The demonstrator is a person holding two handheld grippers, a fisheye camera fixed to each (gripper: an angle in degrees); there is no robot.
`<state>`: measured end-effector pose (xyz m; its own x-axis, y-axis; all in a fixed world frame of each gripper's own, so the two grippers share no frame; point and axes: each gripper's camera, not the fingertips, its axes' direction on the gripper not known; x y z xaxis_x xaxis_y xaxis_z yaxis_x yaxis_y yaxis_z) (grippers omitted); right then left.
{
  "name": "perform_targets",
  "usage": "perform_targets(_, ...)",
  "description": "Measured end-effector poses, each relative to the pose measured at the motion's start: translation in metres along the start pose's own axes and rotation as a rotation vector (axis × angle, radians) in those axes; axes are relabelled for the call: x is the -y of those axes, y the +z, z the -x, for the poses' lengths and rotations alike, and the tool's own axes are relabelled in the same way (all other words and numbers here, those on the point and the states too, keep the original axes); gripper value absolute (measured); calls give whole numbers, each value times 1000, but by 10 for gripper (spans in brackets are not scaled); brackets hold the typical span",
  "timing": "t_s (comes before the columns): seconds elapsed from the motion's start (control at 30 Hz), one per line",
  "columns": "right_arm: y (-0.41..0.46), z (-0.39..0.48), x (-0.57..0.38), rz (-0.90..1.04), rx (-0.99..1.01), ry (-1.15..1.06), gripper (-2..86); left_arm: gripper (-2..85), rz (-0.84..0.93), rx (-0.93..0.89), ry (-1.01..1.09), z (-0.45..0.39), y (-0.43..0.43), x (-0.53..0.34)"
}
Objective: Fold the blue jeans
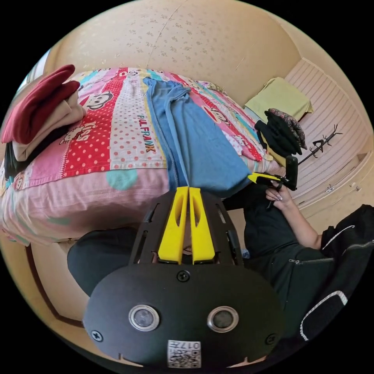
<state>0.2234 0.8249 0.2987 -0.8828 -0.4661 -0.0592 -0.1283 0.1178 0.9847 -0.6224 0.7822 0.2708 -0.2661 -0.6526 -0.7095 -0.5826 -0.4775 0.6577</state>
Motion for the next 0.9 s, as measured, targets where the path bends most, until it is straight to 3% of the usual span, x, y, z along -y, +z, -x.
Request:
perform_targets(0.13,29,-12,6,126,-58,56,7,-6,190,147,103,-29,57,17)
perform_targets(0.33,51,-35,18,153,-48,120,12,-6,280,293,119,-47,123,39)
perform_targets(0.47,59,-37,24,138,-101,84,31,-6,275,335,117,-49,143,53)
perform_targets(0.6,71,-32,28,260,-259,15,68,-7,236,350,124,-55,158,58)
perform_targets(0.9,92,-51,45,285,-164,-47,124,-9,207,355,130,-55,165,77)
